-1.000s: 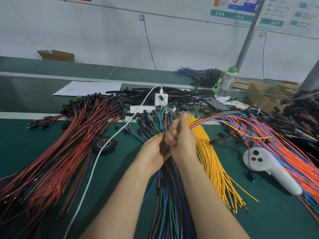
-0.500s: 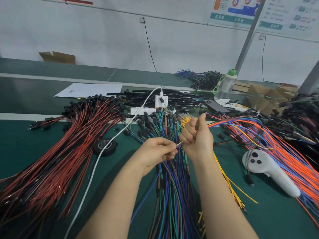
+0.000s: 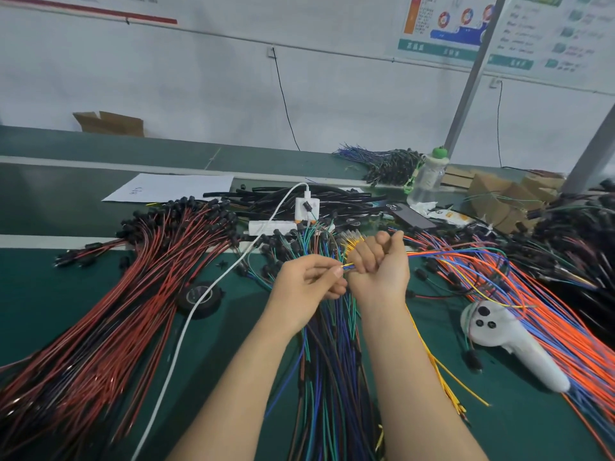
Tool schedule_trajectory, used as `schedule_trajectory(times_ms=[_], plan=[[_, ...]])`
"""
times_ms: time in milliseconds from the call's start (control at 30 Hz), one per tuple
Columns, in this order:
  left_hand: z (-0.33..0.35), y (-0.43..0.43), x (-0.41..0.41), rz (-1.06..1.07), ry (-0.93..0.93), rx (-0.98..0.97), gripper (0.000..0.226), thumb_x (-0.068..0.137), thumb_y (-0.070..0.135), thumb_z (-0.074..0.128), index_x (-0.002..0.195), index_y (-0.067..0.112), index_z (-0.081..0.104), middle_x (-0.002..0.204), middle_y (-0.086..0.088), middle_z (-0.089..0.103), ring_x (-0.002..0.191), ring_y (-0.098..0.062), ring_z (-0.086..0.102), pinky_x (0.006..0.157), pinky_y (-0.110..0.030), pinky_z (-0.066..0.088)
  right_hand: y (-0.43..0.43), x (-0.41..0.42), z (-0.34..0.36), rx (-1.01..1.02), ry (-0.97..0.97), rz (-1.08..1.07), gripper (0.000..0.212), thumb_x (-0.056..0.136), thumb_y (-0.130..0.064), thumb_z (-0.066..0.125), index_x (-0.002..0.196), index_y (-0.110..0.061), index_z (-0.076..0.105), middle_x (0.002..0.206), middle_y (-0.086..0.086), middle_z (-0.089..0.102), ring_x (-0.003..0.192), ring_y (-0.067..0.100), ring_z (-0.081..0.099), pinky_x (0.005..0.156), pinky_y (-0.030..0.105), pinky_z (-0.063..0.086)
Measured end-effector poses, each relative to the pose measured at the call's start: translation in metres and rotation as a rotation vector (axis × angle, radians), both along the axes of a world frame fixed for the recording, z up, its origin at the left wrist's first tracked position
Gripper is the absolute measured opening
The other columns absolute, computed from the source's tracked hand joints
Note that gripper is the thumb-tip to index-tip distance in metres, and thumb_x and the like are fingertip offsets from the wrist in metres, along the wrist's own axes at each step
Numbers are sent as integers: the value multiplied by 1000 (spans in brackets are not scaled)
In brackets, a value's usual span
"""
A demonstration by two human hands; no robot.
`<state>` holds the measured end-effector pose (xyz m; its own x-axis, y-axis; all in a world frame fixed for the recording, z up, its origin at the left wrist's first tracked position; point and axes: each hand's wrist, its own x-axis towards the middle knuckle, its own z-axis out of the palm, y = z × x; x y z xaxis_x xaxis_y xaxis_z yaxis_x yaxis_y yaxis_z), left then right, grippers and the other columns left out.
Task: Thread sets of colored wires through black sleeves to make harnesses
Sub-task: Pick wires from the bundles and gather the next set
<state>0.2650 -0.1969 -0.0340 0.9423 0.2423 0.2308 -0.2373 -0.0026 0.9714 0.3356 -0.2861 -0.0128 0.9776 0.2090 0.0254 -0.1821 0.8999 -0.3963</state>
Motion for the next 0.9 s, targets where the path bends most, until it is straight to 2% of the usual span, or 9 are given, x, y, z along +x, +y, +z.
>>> schedule_trajectory(times_ms=[133,267,400,433,533,667,733,800,900], plan=[[11,5,9,-36,-66,-28,8,90,1,57,87,4,65,62,-1,67,52,-5,62,55,-15,52,-1,9,8,100,18,56,46,104,-38,29,64,-15,36,37,-7,22,27,6,19,28,18,16],[19,4,35,-89,-46,-37,10,92,9,58,84,12,64,59,1,68,52,-7,63,53,-17,52,-4,33,15,140,28,29,46,104,-38,29,64,-16,36,37,-7,21,26,6,19,29,18,14],[21,10,93,81,61,10,11,94,22,56,84,21,62,76,3,69,69,-12,70,61,-21,55,-7,79,20,72,43,-88,49,104,-41,26,64,-16,37,37,-7,20,27,6,17,29,18,12],[20,12,114,153,82,108,11,94,21,55,86,19,62,84,1,68,78,-15,70,69,-25,56,-5,94,19,53,62,-132,49,104,-41,26,64,-16,38,37,-7,20,27,7,17,28,18,13],[21,13,177,303,164,608,18,94,13,51,104,12,66,107,-4,65,104,-22,60,92,-32,46,3,139,9,-43,161,-270,51,105,-41,25,69,-12,46,36,-7,22,27,7,17,30,16,12],[21,11,254,332,284,1073,29,89,7,53,118,9,56,122,-11,55,114,-32,53,93,-41,43,9,194,-13,-136,270,-388,52,105,-41,25,71,-9,50,35,-7,22,28,8,17,32,15,12],[17,14,282,320,388,1243,38,86,8,55,124,8,51,127,-13,51,119,-33,48,94,-41,41,6,216,-24,-150,311,-431,52,105,-40,26,70,-9,49,34,-7,22,27,8,17,33,13,12],[10,18,306,308,515,1352,49,86,14,56,133,8,44,135,-14,46,127,-34,40,105,-43,31,5,234,-33,-167,329,-464,52,105,-39,26,69,-9,49,34,-8,21,27,8,17,34,12,13],[-1,23,328,264,669,1369,61,87,19,55,143,8,31,143,-18,39,135,-37,30,114,-52,11,4,249,-42,-174,342,-496,52,105,-38,25,68,-10,47,33,-8,22,26,8,17,33,12,13]])
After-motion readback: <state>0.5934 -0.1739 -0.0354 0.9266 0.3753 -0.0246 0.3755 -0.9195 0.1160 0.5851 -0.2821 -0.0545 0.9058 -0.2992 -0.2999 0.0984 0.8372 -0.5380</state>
